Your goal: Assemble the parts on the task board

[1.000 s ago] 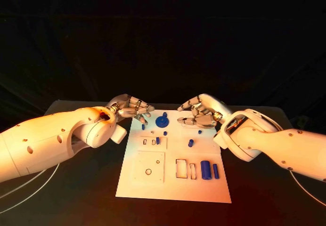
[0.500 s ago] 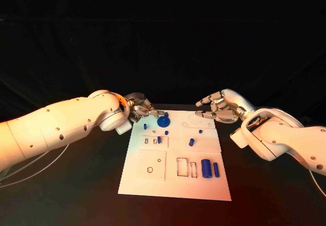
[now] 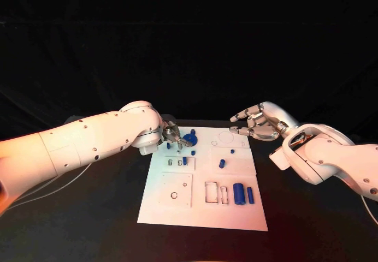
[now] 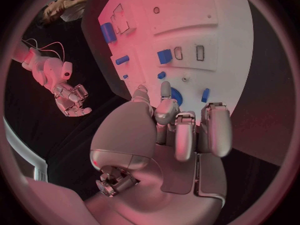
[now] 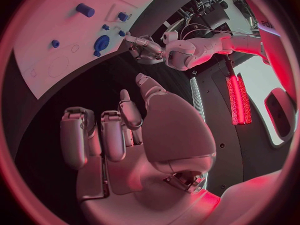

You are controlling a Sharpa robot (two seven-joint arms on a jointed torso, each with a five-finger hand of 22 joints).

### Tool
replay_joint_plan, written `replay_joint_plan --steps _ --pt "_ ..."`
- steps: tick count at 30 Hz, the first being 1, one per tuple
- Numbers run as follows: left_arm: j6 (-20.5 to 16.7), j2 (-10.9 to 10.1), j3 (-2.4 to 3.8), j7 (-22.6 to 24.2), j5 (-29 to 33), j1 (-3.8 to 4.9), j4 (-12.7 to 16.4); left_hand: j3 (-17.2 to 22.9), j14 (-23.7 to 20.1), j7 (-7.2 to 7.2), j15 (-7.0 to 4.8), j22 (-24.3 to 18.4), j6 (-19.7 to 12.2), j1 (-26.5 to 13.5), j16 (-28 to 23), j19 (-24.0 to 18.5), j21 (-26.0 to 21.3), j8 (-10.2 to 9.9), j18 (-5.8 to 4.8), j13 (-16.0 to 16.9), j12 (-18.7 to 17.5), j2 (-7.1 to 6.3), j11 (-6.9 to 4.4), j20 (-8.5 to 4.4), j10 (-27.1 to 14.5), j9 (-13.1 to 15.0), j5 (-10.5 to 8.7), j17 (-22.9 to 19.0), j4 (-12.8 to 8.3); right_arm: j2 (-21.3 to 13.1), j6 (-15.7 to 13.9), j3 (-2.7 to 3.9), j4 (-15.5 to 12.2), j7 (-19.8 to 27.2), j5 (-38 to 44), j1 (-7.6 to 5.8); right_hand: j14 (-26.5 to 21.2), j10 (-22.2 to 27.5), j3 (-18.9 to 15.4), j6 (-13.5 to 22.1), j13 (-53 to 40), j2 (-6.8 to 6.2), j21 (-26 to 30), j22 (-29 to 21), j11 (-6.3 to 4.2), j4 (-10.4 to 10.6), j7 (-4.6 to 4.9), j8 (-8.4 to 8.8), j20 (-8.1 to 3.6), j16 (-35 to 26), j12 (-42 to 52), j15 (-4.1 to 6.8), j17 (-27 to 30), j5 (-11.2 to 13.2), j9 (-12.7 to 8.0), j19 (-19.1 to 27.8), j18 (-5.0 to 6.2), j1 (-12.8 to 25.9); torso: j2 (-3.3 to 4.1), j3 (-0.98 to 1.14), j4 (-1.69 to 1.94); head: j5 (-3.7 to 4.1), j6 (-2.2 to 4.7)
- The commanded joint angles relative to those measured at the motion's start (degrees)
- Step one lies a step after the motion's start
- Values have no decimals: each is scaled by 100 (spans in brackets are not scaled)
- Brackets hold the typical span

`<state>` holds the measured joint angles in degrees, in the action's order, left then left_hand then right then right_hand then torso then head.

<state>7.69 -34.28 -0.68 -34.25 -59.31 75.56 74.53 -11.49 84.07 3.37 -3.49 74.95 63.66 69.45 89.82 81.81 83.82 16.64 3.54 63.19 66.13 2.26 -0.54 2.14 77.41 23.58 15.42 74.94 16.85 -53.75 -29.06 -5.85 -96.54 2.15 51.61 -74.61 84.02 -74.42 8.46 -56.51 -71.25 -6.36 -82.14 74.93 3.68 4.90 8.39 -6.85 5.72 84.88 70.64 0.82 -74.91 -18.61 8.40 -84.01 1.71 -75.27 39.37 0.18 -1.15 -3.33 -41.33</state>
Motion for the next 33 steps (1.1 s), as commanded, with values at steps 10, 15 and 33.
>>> replay_joint_plan --steps 10,15,33 --pt "644 268 -46 -497 -314 0 -260 -59 593 2 -41 180 -72 -77 18 67 49 61 -78 56 58 24 -12 0 47 115 -26 1506 -8 -24 132 -3 28 -126 41 0 364 -4 -20 -30 4 -16 38 895 -16 -13 -3 -35 -4 -24 13 -21 -582 -33 12 7 65 -45 13 -2 -10 -4 -62" --pt "764 337 -56 -483 -251 -20 -354 -62 593 1 -41 177 -77 -83 18 64 49 70 -77 50 52 29 -13 0 40 135 -26 1506 -8 -23 142 -4 33 -134 43 1 363 1 -27 -33 15 -9 43 892 -17 -5 -5 -40 -6 -28 3 -20 -578 -51 14 9 66 -35 18 1 -12 14 -66" --pt "1063 440 -73 -480 -191 -73 -409 -54 593 -1 -42 195 -117 -51 18 64 60 99 -79 62 58 53 -15 1 24 225 -21 1506 -16 16 172 -9 86 -153 46 4 362 0 -28 -34 17 -3 43 893 -20 -6 -6 -42 -7 -31 2 -18 -574 -68 15 7 65 -38 14 2 -3 12 -119"
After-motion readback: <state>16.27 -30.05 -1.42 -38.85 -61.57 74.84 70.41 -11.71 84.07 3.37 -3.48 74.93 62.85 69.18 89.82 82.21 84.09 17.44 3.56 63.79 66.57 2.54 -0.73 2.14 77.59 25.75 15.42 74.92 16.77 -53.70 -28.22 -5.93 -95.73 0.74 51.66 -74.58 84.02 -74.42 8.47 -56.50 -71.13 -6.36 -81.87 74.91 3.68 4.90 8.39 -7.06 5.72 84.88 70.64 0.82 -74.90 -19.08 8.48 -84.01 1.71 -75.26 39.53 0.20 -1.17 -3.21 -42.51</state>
